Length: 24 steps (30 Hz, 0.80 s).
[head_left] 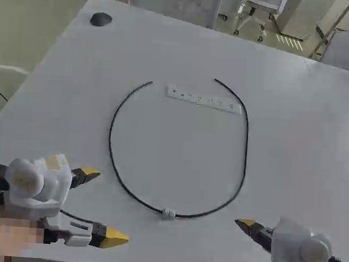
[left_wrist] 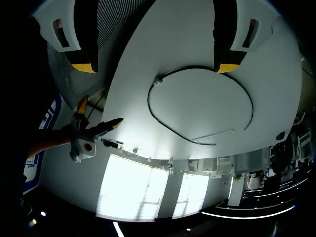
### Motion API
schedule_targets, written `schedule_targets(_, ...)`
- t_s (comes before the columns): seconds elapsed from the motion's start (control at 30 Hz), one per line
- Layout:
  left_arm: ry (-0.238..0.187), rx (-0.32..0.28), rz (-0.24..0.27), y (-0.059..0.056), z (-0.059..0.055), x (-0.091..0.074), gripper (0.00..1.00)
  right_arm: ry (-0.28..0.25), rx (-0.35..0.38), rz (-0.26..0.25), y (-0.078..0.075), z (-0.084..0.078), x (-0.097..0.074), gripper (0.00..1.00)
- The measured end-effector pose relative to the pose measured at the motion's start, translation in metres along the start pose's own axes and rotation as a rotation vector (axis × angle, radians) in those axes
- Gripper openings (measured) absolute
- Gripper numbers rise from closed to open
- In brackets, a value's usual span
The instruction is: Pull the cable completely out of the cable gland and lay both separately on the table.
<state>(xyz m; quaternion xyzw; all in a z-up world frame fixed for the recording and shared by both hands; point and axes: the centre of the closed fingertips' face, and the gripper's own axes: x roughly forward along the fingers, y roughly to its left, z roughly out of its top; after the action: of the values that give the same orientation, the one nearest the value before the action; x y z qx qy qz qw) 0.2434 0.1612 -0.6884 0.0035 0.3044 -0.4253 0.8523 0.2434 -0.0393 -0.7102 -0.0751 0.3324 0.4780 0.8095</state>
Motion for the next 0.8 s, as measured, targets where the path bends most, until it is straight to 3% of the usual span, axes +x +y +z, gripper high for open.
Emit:
schedule_targets(0.37, 0.002, 0.023, 0.004, -0.001, 0.002, 0.005, 0.99, 0.021, 0.003, -0.004, -0.009, -0.007, -0.001, 0.98)
schedule_targets(0.53, 0.004, 0.015, 0.010, 0.000, 0.000, 0.006, 0.99, 0.030, -0.002, -0.004, -0.012, -0.009, 0.000, 0.98)
schedule_targets(0.8, -0.013, -0.009, 0.037, 0.000, 0.005, 0.006, 0.99, 0.036, -0.029, 0.019, -0.018, -0.007, 0.004, 0.98)
